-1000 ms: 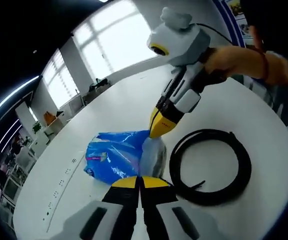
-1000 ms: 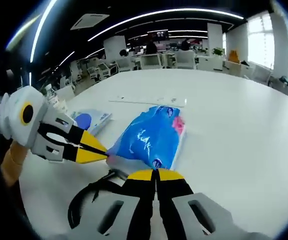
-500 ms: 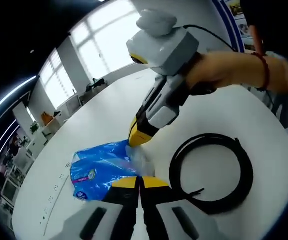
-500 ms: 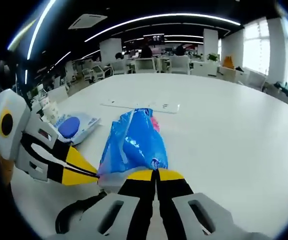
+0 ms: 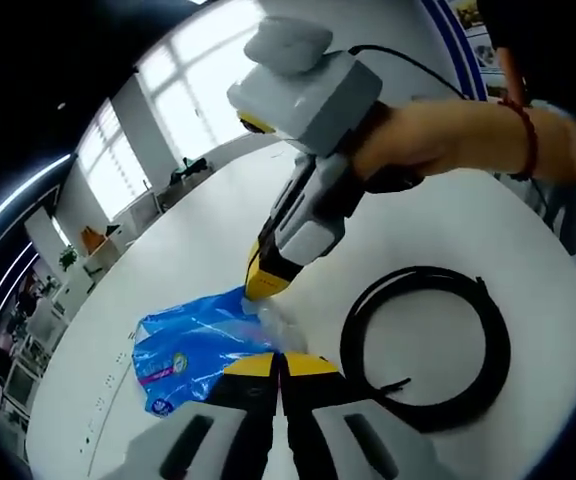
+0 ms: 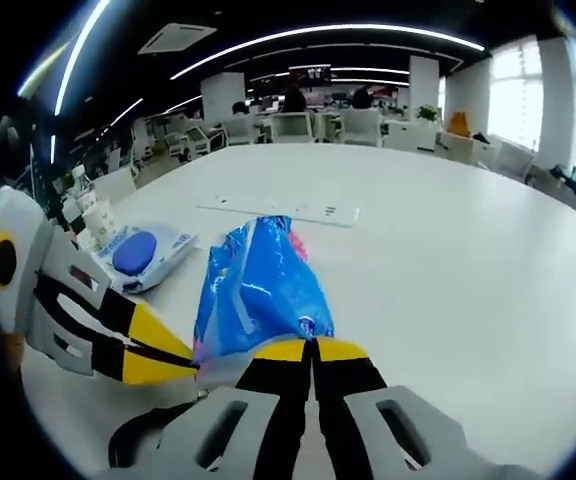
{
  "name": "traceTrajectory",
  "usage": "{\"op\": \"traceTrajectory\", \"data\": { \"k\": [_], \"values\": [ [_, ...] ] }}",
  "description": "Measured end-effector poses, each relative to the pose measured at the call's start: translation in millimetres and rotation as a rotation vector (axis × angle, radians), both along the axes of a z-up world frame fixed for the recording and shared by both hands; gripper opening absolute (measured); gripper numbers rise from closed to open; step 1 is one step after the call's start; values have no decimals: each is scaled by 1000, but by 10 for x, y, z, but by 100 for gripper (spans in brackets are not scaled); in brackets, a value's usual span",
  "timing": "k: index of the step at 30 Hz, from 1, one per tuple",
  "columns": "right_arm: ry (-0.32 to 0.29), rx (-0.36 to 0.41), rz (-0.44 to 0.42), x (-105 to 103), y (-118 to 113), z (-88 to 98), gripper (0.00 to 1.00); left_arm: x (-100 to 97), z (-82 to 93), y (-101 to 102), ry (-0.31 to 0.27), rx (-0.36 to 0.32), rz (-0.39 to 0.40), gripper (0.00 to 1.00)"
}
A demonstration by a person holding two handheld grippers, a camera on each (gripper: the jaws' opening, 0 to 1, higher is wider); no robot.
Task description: Arrange the tabletop items into an orderly group along one side of the table until the central work area is clear of visible clutter.
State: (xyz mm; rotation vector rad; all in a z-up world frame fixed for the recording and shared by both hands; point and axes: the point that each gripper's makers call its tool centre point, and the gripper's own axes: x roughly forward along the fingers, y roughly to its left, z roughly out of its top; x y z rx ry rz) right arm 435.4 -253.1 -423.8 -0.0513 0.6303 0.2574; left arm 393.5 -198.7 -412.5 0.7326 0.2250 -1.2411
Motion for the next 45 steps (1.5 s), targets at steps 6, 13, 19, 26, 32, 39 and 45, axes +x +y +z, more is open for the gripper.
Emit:
{"op": "traceTrajectory", "data": {
  "k": [6, 13, 19, 26, 32, 39, 45],
  "values": [
    [-2, 3, -1, 41, -19, -14, 0, -34, -1, -54, -3, -1, -1, 0],
    [-1, 16, 2, 89, -28, -20, 0, -49, 1, -123, -5, 0, -4, 0],
    [1, 16, 11, 100, -22, -29, 0, -8, 2, -147, 4, -9, 0, 0],
    [4, 20, 11, 104, -31, -34, 0, 6, 27, -154, -6, -11, -5, 9],
    [-5, 13, -23, 36, -172, 40, 16, -113, 54, 86, -64, 98, -62, 37],
    [4, 50, -26, -38, -243, 41, 16, 282, 368, 574, -93, 85, 9, 32],
    [-3, 85, -6, -41, -172, 33, 15, 588, 348, 746, -63, 74, 51, 31]
  ]
}}
